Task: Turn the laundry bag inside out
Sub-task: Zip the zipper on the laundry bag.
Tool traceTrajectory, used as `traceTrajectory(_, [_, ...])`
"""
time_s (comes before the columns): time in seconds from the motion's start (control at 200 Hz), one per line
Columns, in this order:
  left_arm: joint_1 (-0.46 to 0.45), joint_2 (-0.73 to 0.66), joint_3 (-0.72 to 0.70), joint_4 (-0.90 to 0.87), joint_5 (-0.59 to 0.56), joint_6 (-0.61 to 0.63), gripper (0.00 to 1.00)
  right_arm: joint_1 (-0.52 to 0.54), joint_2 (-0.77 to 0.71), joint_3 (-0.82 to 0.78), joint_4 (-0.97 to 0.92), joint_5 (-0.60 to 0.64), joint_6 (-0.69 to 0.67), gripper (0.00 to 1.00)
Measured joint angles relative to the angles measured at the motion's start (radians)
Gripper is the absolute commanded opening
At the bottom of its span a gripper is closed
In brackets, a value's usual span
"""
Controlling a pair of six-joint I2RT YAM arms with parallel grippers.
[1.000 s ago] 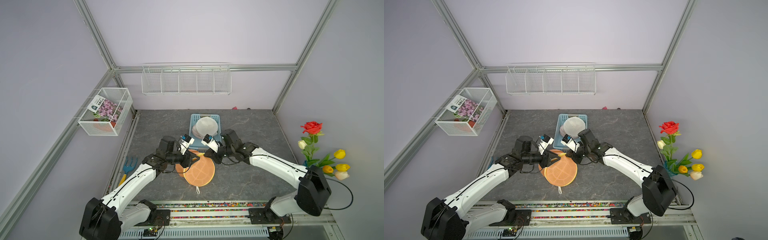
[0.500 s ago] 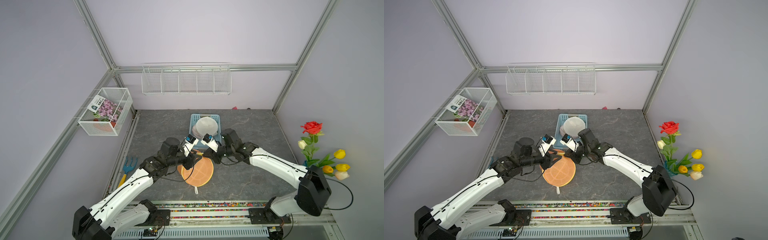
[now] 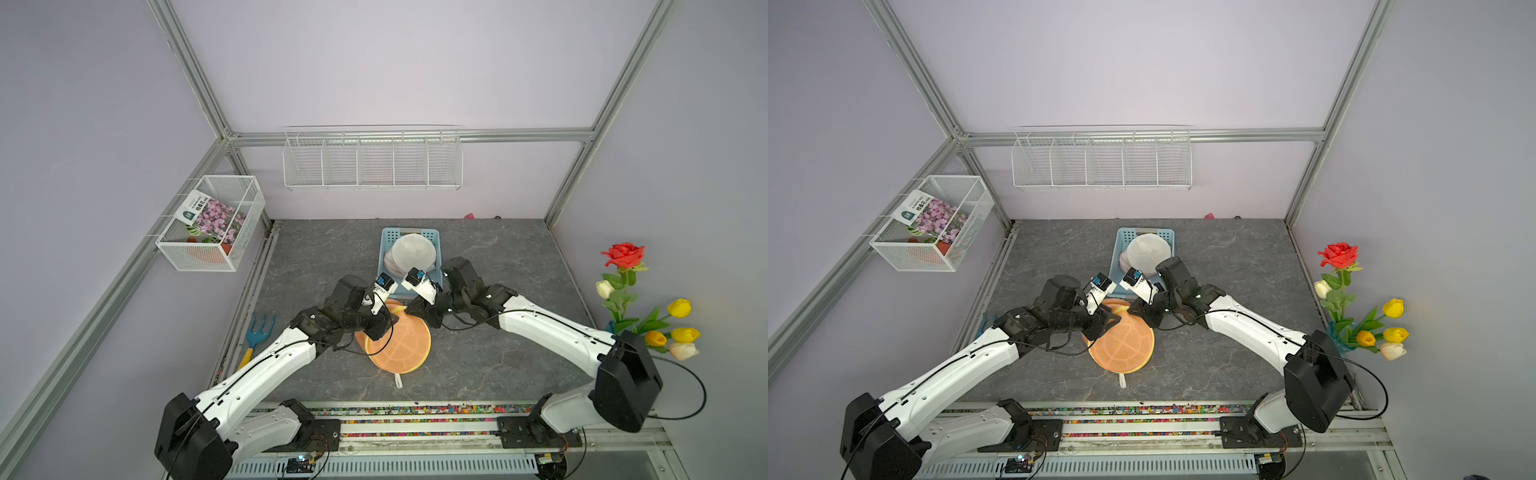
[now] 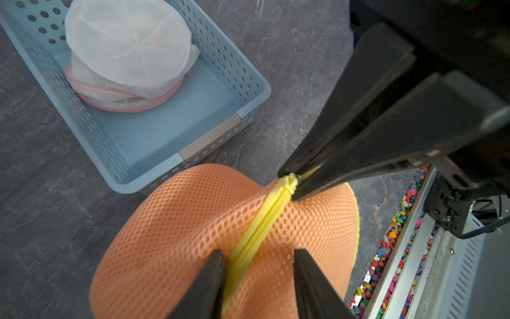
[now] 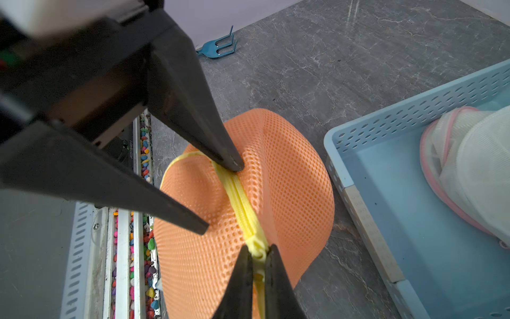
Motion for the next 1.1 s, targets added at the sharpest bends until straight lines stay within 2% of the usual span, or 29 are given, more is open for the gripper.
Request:
traceTrajectory(0.48, [-0.001, -0.028, -0.006, -0.008, -0.056, 0.011, 0.48, 0.000, 0.000, 0.000, 0.002, -0.012, 0.000, 0.00])
traceTrajectory(0.545, [0.000, -0.019, -0.019, 0.000, -0.037, 0.003, 0.44, 0.000, 0.000, 0.000, 0.003, -0.019, 0.004, 0.00])
traceTrajectory(0.62, [0.000, 0.000, -0.027, 0.010, -0.012, -0.006, 0.33, 0.000, 0.000, 0.000, 0.004, -0.023, 0.011, 0.00])
traceTrajectory(0.655, [0.000, 0.009, -0.029, 0.013, -0.003, -0.012, 0.22, 0.000, 0.000, 0.000, 0.005, -0.024, 0.015, 0.00])
traceTrajectory(0.705, [0.001, 0.018, -0.031, 0.013, 0.006, -0.032, 0.00, -0.001, 0.000, 0.000, 0.009, -0.027, 0.021, 0.00])
traceTrajectory(0.95, [0.001, 0.021, -0.031, 0.014, 0.009, -0.069, 0.00, -0.001, -0.001, -0.016, 0.045, -0.018, 0.043, 0.00])
traceTrajectory(1.1, [0.000, -0.036, -0.032, 0.016, 0.001, -0.118, 0.00, -0.001, -0.032, -0.056, 0.057, 0.035, 0.057, 0.00])
